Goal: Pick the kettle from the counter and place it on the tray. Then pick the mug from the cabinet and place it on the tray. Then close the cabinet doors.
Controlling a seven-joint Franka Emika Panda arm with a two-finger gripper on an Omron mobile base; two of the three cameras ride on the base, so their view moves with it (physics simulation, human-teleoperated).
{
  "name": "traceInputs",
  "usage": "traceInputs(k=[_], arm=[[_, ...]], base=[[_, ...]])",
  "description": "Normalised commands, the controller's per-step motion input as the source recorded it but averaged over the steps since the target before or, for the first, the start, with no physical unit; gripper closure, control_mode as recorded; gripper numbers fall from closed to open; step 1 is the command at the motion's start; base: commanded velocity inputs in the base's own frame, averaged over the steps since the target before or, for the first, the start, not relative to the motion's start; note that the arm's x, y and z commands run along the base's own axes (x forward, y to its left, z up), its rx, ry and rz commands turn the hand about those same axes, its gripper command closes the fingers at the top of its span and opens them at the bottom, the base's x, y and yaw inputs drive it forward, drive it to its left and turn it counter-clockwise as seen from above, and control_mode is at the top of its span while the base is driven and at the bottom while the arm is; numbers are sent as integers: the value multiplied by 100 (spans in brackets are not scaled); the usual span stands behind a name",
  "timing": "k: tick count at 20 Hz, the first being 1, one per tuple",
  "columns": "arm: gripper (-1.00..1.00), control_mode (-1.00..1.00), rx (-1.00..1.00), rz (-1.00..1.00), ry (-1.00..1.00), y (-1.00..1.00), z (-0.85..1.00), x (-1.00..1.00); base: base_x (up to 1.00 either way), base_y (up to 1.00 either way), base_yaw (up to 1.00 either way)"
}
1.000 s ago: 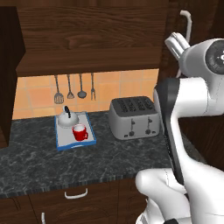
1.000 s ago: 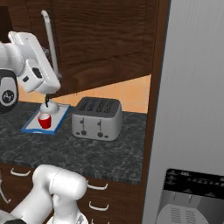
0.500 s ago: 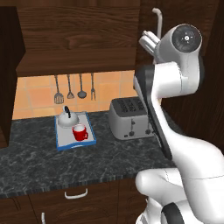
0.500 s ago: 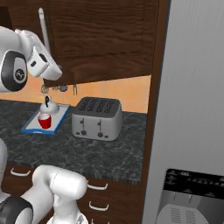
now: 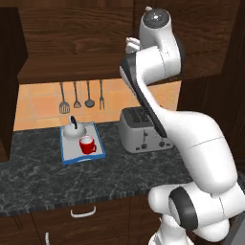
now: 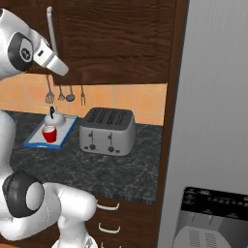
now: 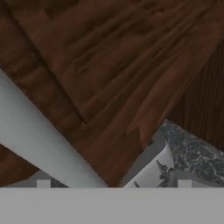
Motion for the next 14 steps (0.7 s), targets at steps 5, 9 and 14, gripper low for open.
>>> traceInputs(k=[5, 9, 14], arm=[[-100, -100, -19, 10, 23, 35, -60, 96], [-100, -100, -7, 14, 4, 11, -37, 86], [-100, -100, -9, 13, -7, 0, -33, 67]], base=[[0, 0, 0], [0, 0, 0], [0, 0, 0]])
